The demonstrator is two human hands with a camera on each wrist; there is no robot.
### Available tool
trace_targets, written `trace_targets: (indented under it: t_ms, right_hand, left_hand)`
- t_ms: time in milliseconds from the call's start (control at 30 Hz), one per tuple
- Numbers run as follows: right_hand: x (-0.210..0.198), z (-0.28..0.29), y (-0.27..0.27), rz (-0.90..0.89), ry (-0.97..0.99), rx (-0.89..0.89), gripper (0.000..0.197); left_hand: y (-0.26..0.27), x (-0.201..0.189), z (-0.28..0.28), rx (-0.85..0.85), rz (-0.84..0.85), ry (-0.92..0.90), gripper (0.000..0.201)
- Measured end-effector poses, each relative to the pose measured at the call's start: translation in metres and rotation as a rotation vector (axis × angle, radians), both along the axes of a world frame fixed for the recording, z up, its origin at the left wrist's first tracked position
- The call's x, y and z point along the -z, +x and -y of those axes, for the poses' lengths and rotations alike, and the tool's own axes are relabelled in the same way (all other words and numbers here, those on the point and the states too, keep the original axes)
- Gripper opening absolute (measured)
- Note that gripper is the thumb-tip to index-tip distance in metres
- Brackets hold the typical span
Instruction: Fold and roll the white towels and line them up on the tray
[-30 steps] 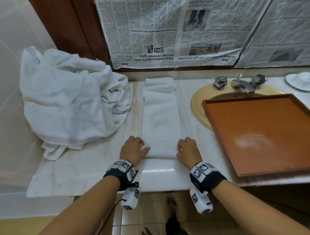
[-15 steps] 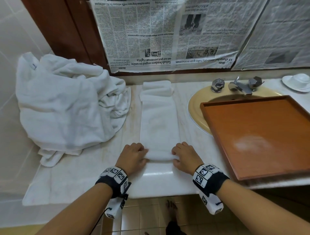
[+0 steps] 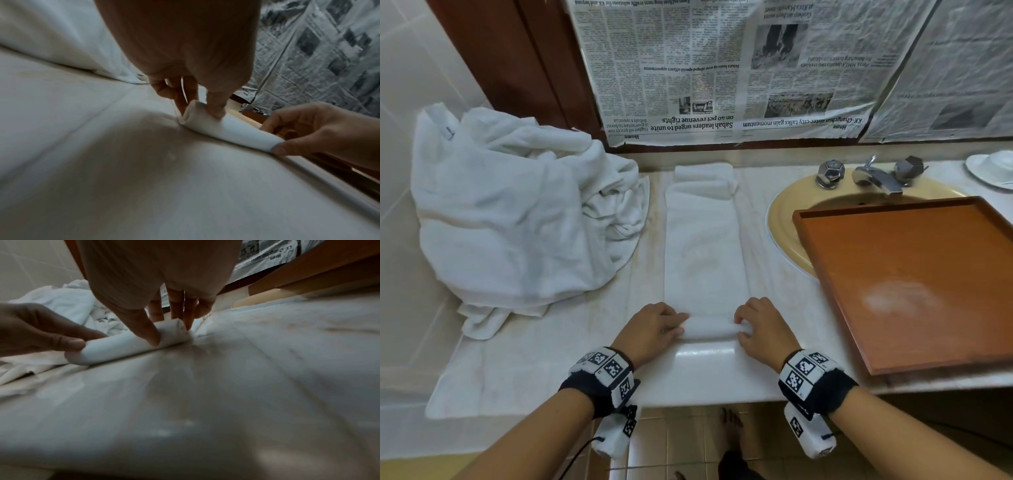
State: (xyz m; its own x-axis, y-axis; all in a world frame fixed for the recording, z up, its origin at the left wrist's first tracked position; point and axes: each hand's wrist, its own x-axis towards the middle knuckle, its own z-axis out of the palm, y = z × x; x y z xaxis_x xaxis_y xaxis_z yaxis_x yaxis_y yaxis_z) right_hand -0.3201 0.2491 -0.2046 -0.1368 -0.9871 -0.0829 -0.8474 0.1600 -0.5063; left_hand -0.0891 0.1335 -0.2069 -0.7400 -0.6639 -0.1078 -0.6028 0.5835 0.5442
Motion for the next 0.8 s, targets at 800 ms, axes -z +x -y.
trace_targets:
  t_ms: [800]
  right_hand:
    - [0.002,-0.006,0.011,-0.007,-0.123,0.010,0.010]
  left_hand:
    - [-0.011,-0.007,-0.006,-0.209,-0.082,0.013,0.007]
